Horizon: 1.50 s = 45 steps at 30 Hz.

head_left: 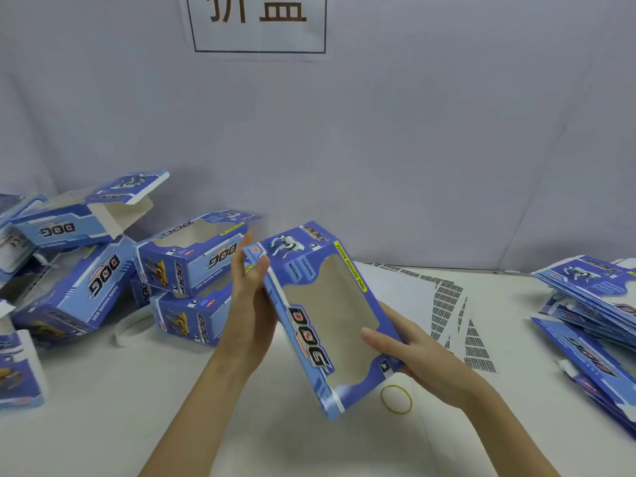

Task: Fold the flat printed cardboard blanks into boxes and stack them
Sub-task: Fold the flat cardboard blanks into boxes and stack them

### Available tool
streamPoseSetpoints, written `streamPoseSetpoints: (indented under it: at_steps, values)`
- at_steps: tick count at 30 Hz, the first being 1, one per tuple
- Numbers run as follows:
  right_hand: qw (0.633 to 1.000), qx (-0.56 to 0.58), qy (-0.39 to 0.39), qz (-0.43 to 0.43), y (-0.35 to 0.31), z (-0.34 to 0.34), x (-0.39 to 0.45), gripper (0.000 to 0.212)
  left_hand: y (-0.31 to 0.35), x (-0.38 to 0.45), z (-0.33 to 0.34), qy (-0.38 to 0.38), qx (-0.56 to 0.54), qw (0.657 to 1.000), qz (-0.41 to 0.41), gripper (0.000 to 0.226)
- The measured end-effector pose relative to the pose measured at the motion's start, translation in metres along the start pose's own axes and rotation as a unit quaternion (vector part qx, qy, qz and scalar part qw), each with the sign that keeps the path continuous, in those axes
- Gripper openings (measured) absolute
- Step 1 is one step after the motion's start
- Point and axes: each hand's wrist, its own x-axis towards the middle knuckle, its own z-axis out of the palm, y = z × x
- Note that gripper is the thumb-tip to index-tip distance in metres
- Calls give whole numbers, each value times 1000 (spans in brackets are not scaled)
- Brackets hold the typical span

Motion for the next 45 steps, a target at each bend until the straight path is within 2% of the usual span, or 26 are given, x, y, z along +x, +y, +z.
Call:
streamPoseSetpoints:
  at_steps: [3, 6, 8, 9, 11, 13, 14, 15, 17, 19, 21, 25, 27, 30, 33, 37, 40, 42, 45]
  values:
    - [999, -28, 0, 20, 4, -1, 0, 58, 0, 4, -6, 30, 33, 999, 17, 69]
    - [994, -47, 92, 25, 6, 3, 6, 58, -5, 7, -8, 49, 66, 996, 36, 75]
    - [987, -35, 158, 19, 11, 5, 10, 60, -9, 8, -10, 40, 96, 995, -3, 86]
    - [986, -27, 165, 15, 13, 6, 11, 58, -12, 8, -12, 28, 115, 993, -29, 89]
    - [993, -11, 119, 13, 18, 6, 12, 52, -19, 9, -14, 10, 150, 987, -52, 85]
    - [998, 10, 61, 10, 23, 3, 10, 60, -22, 10, -15, 24, 145, 988, -49, 70]
    - [998, 19, 58, 5, 23, 2, 10, 67, -21, 11, -16, 31, 128, 990, -50, 66]
    - [997, 24, 74, -5, 22, 2, 11, 72, -18, 11, -17, 32, 109, 992, -53, 63]
    - [988, 31, 146, -46, 16, 9, 15, 68, -13, 13, -19, 41, 67, 994, -71, 60]
    - [972, 86, 206, -77, 5, 20, 23, 65, -13, 14, -22, 103, 9, 989, -103, 60]
    - [961, 140, 224, -84, -11, 34, 40, 72, -16, 15, -22, 160, -4, 978, -136, 63]
    - [960, 172, 206, -77, -55, 74, 111, 82, -29, 12, -27, 174, 60, 964, -190, 62]
    - [979, 139, 134, -59, -80, 93, 150, 77, -32, 12, -29, 171, 85, 959, -210, 64]
    - [997, 73, 7, -10, -94, 114, 194, 49, -31, 13, -29, 177, 122, 953, -212, 64]
    - [1000, -16, -9, -5, -87, 124, 203, 42, -31, 12, -35, 179, 136, 952, -206, 59]
    - [999, -31, 40, -11, -55, 109, 171, 29, -32, 13, -38, 177, 134, 955, -197, 48]
    - [990, -42, 131, -25, -23, 71, 127, 29, -35, 14, -33, 169, 140, 952, -211, 43]
    - [972, -107, 204, -35, -1, 38, 97, 31, -33, 13, -28, 155, 136, 950, -234, 44]
    - [913, -290, 286, -23, 27, -16, 61, 36, -31, 10, -26, 140, 141, 953, -230, 42]
